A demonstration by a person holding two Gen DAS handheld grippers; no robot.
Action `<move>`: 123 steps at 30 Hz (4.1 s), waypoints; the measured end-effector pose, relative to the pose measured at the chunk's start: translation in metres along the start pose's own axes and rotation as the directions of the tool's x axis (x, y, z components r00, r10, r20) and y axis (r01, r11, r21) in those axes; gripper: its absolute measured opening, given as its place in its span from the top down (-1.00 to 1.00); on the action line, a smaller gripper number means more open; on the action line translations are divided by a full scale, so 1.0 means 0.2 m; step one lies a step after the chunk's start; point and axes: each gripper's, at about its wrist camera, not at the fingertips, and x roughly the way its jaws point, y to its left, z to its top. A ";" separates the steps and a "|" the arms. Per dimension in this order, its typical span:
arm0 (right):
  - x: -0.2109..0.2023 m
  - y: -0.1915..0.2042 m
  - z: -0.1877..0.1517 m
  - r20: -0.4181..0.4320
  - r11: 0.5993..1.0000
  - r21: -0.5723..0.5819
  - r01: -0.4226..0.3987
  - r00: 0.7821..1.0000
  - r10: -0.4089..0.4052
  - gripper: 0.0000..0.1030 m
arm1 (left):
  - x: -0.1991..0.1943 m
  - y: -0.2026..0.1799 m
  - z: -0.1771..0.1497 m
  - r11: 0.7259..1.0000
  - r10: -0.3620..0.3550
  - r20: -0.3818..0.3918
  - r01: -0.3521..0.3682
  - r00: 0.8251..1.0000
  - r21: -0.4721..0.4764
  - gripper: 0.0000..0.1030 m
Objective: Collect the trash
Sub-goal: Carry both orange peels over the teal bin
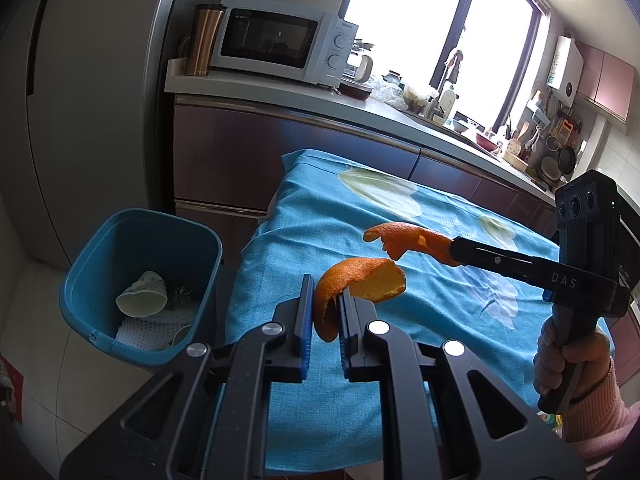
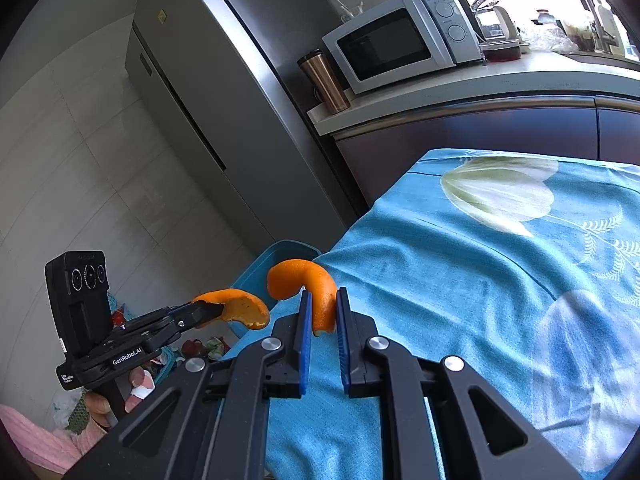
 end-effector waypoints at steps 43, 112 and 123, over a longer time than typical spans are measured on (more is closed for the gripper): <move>0.28 0.20 0.11 -0.067 0.996 -0.057 -0.070 0.996 0.066 0.80 | -0.10 0.26 0.04 0.992 0.094 0.042 -0.090 0.995 -0.083 0.78; 0.91 0.43 0.16 -0.257 0.990 -0.126 -0.066 0.966 0.032 0.80 | 0.08 0.67 -0.02 0.939 0.262 -0.060 -0.269 0.963 -0.212 0.78; 1.00 0.45 0.13 -0.288 0.988 -0.149 -0.043 0.958 -0.002 0.80 | 0.17 0.73 -0.04 0.926 0.277 -0.094 -0.292 0.956 -0.238 0.78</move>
